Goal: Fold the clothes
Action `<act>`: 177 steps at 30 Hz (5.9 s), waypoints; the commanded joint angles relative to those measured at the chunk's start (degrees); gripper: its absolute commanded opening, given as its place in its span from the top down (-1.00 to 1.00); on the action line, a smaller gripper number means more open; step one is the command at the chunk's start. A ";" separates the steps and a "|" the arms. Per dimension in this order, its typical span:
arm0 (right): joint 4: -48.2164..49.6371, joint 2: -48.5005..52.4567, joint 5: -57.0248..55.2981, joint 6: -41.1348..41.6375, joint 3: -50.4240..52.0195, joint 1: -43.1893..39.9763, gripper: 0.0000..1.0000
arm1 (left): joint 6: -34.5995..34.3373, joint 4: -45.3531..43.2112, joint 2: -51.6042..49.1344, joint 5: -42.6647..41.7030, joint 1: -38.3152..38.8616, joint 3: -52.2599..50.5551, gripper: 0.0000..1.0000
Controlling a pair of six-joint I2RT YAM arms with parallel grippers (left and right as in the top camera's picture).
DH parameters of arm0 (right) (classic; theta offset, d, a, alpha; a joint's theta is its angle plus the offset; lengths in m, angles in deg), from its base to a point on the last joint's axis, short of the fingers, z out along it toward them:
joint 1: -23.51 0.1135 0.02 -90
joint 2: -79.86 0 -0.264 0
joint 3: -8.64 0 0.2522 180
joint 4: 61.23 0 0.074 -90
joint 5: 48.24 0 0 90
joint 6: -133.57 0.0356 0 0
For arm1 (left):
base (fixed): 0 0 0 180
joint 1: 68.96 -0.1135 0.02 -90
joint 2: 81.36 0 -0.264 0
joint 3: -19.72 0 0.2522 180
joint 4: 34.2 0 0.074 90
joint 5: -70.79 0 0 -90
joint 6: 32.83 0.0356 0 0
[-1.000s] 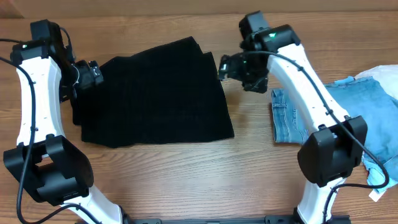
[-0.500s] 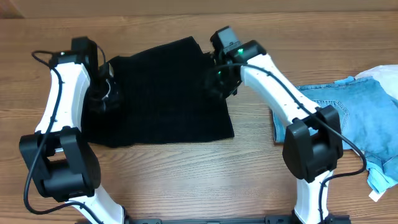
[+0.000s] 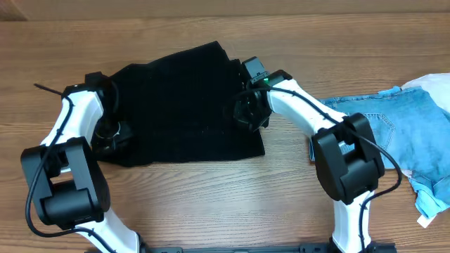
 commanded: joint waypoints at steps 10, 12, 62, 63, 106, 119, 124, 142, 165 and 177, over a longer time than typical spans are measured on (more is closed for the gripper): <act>0.42 3.48 -9.64 3.19 0.57 -0.66 0.73 | -7.58 0.22 -0.20 10.56 -10.80 -0.55 0.62; 0.22 4.17 -9.86 3.21 0.57 -1.31 0.74 | -7.58 -0.20 -0.20 10.58 -12.92 -0.55 0.61; -12.07 -6.62 -12.44 -4.02 -19.71 -5.25 -0.76 | 2.80 16.98 -10.34 -3.48 -4.22 36.13 0.20; -9.03 -6.62 -8.55 -6.51 -21.11 -5.25 -0.86 | 2.80 16.59 -9.90 -3.58 -3.15 36.76 -0.67; 23.54 12.35 12.28 -4.35 -35.26 -3.93 0.92 | 3.21 17.84 -9.77 -4.76 -1.51 36.63 -1.00; 24.98 21.40 -0.50 -0.87 -35.23 -3.96 0.61 | 3.19 16.65 -9.77 -3.23 -1.46 36.61 -0.98; 13.18 20.02 -5.27 -3.74 -36.46 -5.77 -1.00 | 3.21 16.63 -9.77 -3.23 -1.46 36.61 -0.99; -36.35 5.14 -6.19 -9.31 -32.72 -4.46 -0.98 | 8.15 13.68 -17.00 -3.87 -1.75 36.61 -0.83; -11.52 5.14 1.86 -6.54 -5.27 -3.41 0.92 | 4.39 4.48 -17.11 -1.49 -8.31 32.50 0.92; -28.20 2.21 -22.73 13.33 -5.27 -3.58 0.93 | 0.13 7.15 -17.11 0.74 -14.43 32.50 0.92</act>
